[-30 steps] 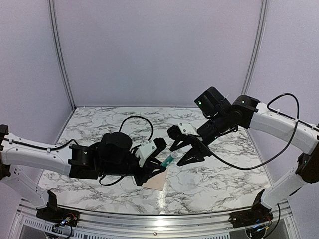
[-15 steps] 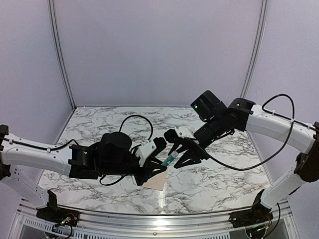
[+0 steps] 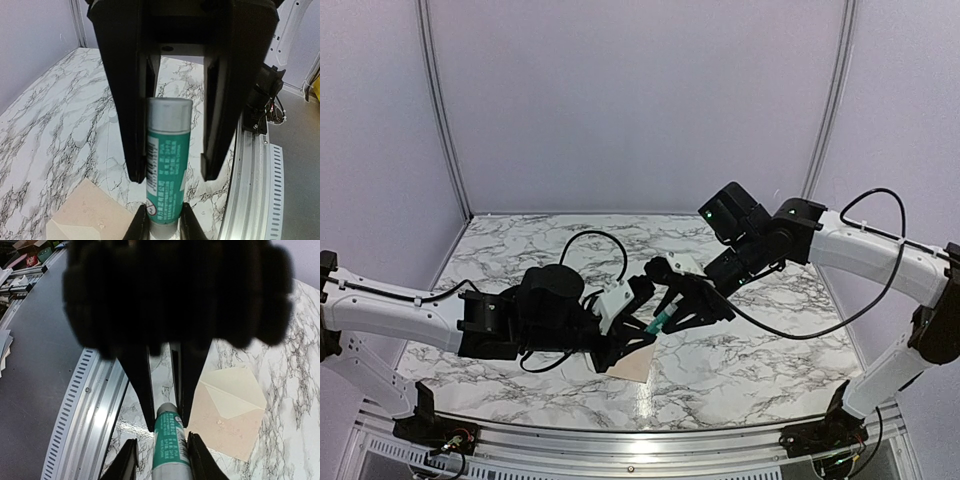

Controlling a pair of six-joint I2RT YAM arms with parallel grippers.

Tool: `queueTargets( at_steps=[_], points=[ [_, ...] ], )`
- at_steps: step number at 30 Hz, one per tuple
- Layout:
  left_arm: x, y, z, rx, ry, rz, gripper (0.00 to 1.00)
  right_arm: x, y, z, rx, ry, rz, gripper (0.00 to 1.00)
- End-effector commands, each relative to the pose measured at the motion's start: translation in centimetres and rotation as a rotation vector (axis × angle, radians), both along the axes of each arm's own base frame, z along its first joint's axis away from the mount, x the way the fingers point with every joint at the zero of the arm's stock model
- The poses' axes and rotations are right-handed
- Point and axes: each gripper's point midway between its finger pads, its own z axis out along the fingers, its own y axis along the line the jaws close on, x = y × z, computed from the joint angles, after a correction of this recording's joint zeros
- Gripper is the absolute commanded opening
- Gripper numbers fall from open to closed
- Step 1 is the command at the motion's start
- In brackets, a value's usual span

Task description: Place the letter into the envelope and seal it

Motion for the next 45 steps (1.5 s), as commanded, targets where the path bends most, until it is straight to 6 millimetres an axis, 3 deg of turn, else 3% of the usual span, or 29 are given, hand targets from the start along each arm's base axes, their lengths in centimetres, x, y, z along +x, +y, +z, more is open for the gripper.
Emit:
queueTargets(
  at_steps=[1,8,9,10,13,16,19,21,24,28,33,40,45],
  points=[
    [0.4,-0.6,1.9,-0.066,-0.017,0.003,0.00,-0.2,0.8,0.0,0.011,0.024,0.005,0.25],
    [0.4,-0.3,1.7,-0.067,-0.013,0.011,0.03,0.1,1.1,0.2,0.016,0.025,-0.010,0.08],
    [0.8,0.6,1.8,-0.068,-0.020,0.049,0.26,0.7,1.1,0.1,0.010,0.009,-0.032,0.04],
    [1.4,1.3,1.8,-0.066,-0.032,0.093,0.33,1.2,1.0,0.0,0.002,-0.006,-0.047,0.03],
    [3.0,4.3,1.1,-0.061,-0.037,0.207,0.45,3.7,0.4,-0.1,-0.041,-0.074,-0.115,0.02],
    [5.9,8.2,0.5,-0.103,0.031,0.375,0.55,6.3,-0.1,-0.5,-0.094,-0.104,-0.176,0.01],
    [9.0,11.7,-0.6,-0.156,0.129,0.547,0.57,8.5,-0.4,-1.8,-0.178,-0.136,-0.225,0.01],
    [10.3,12.9,-1.1,-0.185,0.184,0.617,0.56,9.5,-0.4,-2.8,-0.235,-0.143,-0.240,0.01],
    [12.5,14.0,-2.3,-0.204,0.271,0.692,0.46,10.4,0.0,-4.1,-0.300,-0.123,-0.245,0.01],
    [15.2,13.4,-4.8,-0.191,0.410,0.705,0.22,11.6,1.0,-4.7,-0.328,-0.113,-0.264,0.01],
    [17.8,10.4,-6.6,-0.189,0.564,0.627,0.05,12.3,1.9,-6.5,-0.387,-0.113,-0.261,0.00],
    [19.3,5.8,-9.6,-0.174,0.783,0.511,0.00,12.6,2.9,-8.8,-0.456,-0.126,-0.244,0.00],
    [19.2,5.2,-12.9,-0.068,0.892,0.541,0.00,12.8,3.1,-9.0,-0.466,-0.123,-0.241,0.00]
  ],
)
